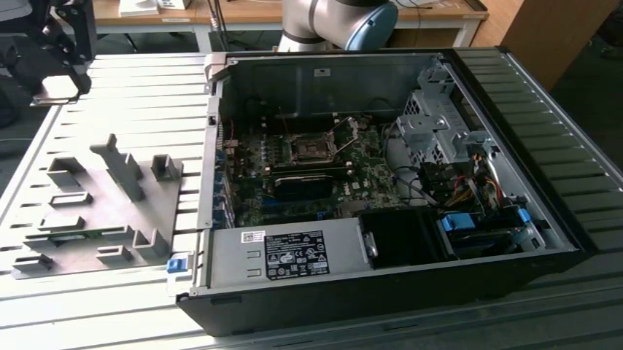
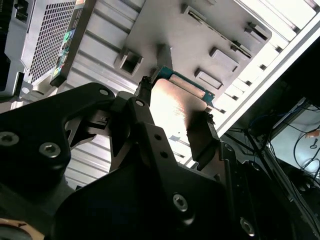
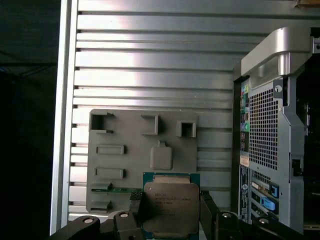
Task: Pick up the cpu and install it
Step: 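Pick up the cpu and move it towards the insertion slot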
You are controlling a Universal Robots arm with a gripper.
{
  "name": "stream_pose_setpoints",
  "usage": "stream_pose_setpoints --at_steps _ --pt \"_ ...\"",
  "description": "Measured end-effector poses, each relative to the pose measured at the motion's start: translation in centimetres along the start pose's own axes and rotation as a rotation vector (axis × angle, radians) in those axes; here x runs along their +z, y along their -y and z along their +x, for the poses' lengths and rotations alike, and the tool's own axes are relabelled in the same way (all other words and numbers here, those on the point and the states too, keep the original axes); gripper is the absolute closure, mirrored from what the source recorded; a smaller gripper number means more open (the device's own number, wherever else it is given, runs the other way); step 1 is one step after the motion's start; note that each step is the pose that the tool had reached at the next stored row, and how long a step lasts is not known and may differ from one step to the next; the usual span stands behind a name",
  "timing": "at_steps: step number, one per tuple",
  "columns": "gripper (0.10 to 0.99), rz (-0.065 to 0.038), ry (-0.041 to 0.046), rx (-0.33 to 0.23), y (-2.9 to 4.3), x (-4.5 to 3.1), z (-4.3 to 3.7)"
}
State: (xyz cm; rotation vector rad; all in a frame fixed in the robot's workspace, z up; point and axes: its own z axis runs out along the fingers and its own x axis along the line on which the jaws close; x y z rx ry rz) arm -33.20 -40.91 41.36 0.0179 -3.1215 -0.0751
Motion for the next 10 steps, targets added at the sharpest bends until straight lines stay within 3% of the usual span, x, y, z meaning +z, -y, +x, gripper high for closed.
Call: stream_pose_setpoints --at_steps 10 --pt "0.545 0.000 0.0000 0.000 -0.03 0.01 -1.13"
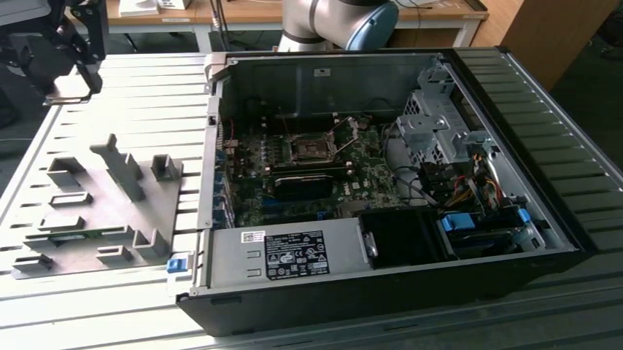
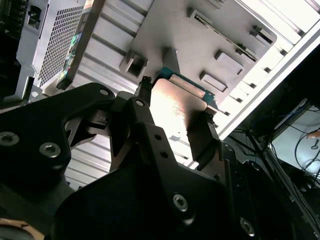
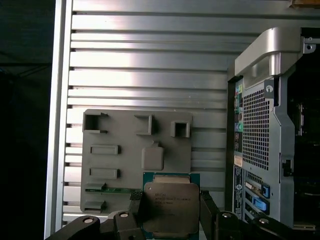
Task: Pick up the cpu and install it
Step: 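Pick up the cpu and move it towards the insertion slot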
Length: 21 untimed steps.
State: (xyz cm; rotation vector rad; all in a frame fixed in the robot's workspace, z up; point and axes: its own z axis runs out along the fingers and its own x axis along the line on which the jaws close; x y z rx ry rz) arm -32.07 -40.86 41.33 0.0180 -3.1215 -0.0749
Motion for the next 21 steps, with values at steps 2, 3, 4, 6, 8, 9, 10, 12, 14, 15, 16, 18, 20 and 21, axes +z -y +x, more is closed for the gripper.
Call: stream_pose_setpoints --at_steps 2,3,4,6,8,9,10,12,14,15,16,18,20,21 --pt "0.545 0.000 0.0000 0.000 0.00 0.00 -0.15" --pt "0.545 0.000 0.0000 0.000 0.00 0.00 -0.27" --pt "0.545 0.000 0.0000 0.000 0.00 -0.01 -0.41" --pt "0.545 0.000 0.0000 0.000 0.01 -0.01 -0.71" --pt "0.545 0.000 0.0001 0.000 0.01 -0.01 -0.95" --pt "0.545 0.000 0.0000 0.000 0.01 -0.01 -1.07" --pt "0.545 0.000 -0.0001 0.000 0.01 -0.02 -1.24" --pt "0.545 0.000 0.0001 0.000 0.01 -0.02 -1.47" --pt "0.545 0.000 0.0000 0.000 0.02 -0.03 -1.71" --pt "0.545 0.000 0.0000 0.000 0.02 -0.03 -1.84" --pt "0.545 0.000 0.0000 0.000 0.01 -0.03 -1.96" --pt "0.545 0.000 0.0000 0.000 0.02 -0.03 -2.20" --pt "0.545 0.000 0.0000 0.000 0.02 -0.03 -2.42" --pt "0.545 0.000 0.0000 0.000 0.01 -0.04 -2.54"
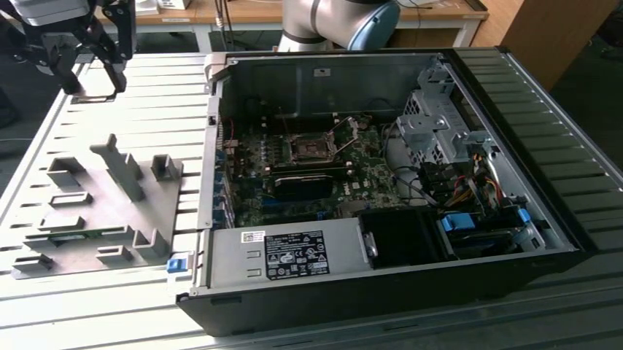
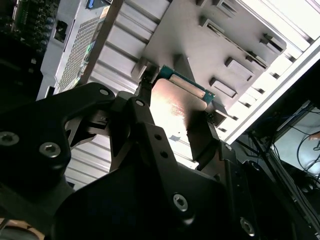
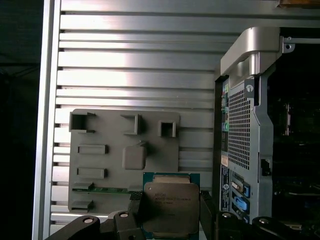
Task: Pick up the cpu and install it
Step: 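Pick up the cpu and move it towards the insertion slot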
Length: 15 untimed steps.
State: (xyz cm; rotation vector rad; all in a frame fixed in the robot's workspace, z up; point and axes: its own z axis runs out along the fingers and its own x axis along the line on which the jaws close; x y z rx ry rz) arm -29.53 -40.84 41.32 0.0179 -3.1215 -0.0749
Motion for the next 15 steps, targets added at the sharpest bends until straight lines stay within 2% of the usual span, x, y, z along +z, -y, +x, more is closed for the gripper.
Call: stream_pose_setpoints --at_steps 15 --pt "0.545 0.000 0.0000 0.000 0.01 -0.02 -1.30"
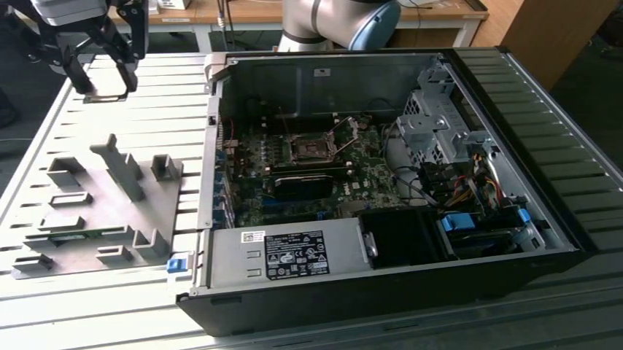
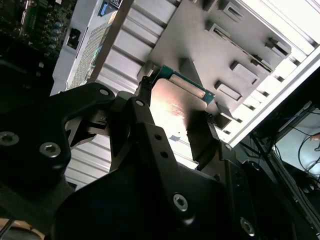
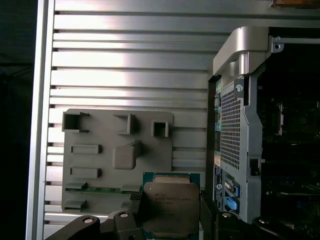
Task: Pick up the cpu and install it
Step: 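Pick up the cpu and move it towards the insertion slot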
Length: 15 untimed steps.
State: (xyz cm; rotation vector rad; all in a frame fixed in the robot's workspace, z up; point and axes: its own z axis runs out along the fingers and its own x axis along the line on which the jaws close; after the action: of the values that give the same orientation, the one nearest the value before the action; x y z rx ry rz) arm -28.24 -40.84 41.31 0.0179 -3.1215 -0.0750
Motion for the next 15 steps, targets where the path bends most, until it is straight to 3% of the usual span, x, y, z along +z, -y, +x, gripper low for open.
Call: stream_pose_setpoints --at_steps 15 --pt "0.545 0.000 0.0001 0.000 0.01 -0.01 -1.16"
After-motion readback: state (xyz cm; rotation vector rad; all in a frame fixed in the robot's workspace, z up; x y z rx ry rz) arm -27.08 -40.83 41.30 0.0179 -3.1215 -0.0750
